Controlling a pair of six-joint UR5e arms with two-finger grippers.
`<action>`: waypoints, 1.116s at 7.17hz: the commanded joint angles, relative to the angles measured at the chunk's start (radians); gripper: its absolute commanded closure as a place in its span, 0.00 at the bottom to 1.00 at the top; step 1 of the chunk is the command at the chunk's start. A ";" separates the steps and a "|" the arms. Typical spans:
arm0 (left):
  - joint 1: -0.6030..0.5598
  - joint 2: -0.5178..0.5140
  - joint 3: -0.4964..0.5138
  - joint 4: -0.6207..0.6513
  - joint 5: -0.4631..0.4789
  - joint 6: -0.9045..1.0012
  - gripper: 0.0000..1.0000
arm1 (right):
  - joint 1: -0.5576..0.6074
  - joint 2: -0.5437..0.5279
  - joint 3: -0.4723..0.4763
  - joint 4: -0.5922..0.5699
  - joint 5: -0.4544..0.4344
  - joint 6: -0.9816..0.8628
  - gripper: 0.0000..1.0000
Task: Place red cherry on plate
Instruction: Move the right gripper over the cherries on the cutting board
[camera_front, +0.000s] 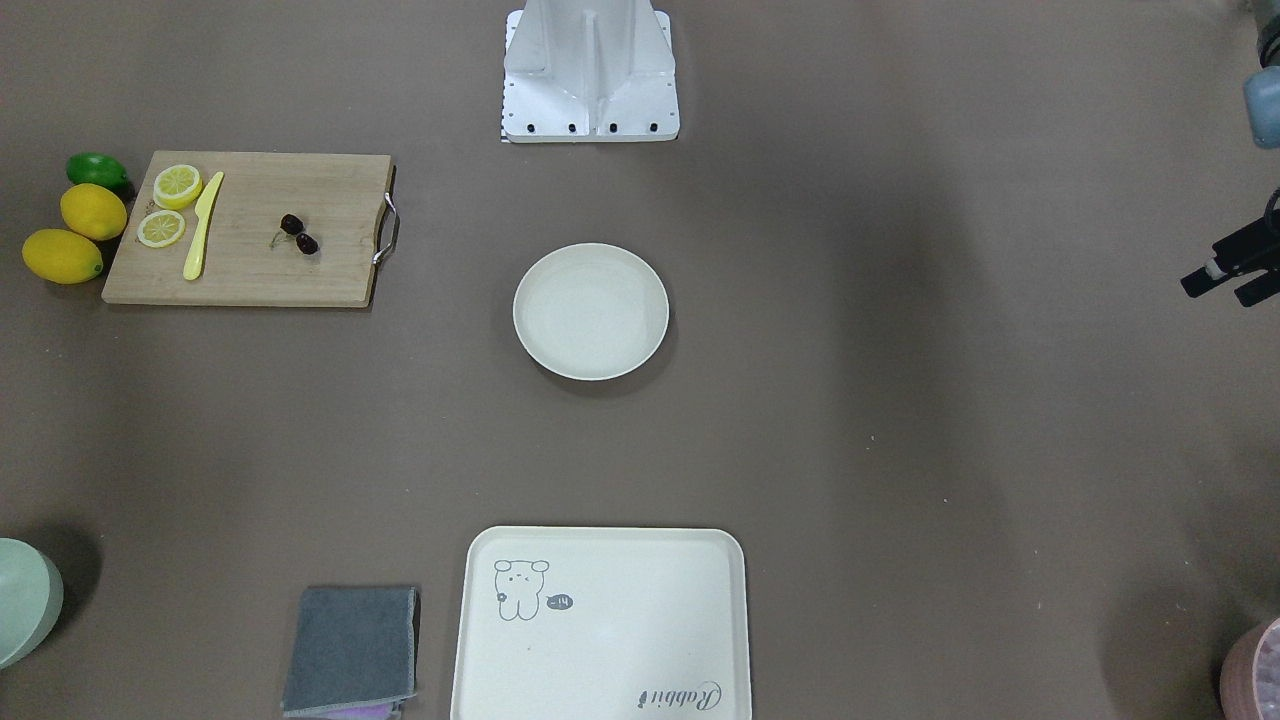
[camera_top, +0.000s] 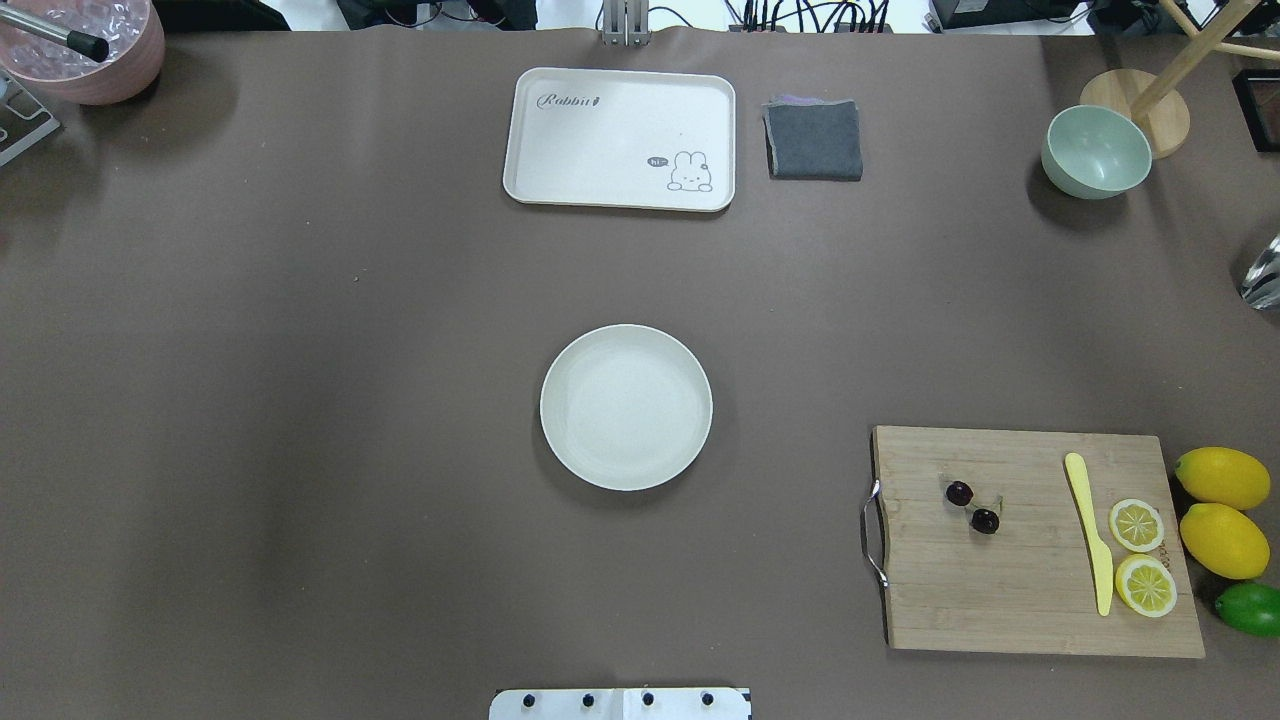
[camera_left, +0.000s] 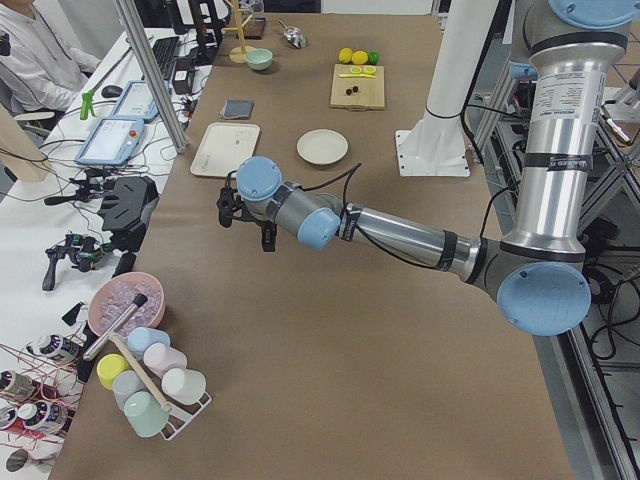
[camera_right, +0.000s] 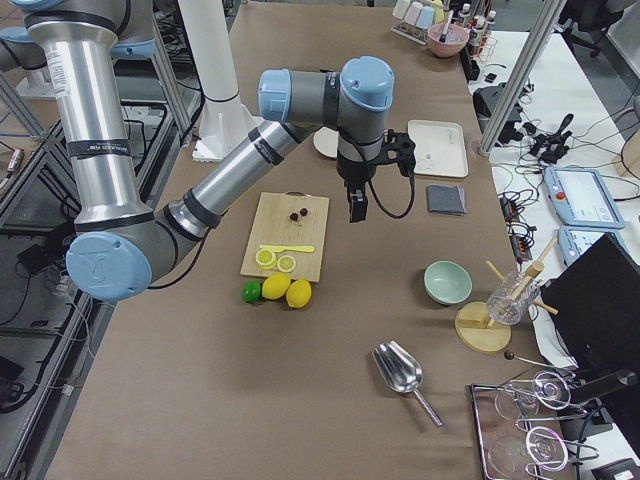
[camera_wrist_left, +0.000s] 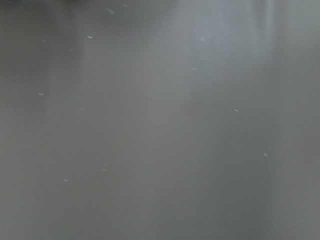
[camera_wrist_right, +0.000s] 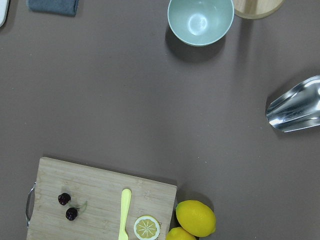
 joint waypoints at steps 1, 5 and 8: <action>0.000 0.017 -0.050 0.027 -0.003 0.000 0.01 | -0.032 0.039 0.017 -0.005 -0.057 0.090 0.00; 0.001 0.053 -0.080 0.027 0.003 0.002 0.02 | -0.223 0.027 0.199 -0.017 -0.052 0.366 0.00; 0.000 0.071 -0.084 0.025 0.008 0.002 0.02 | -0.429 0.028 0.279 -0.008 -0.048 0.494 0.00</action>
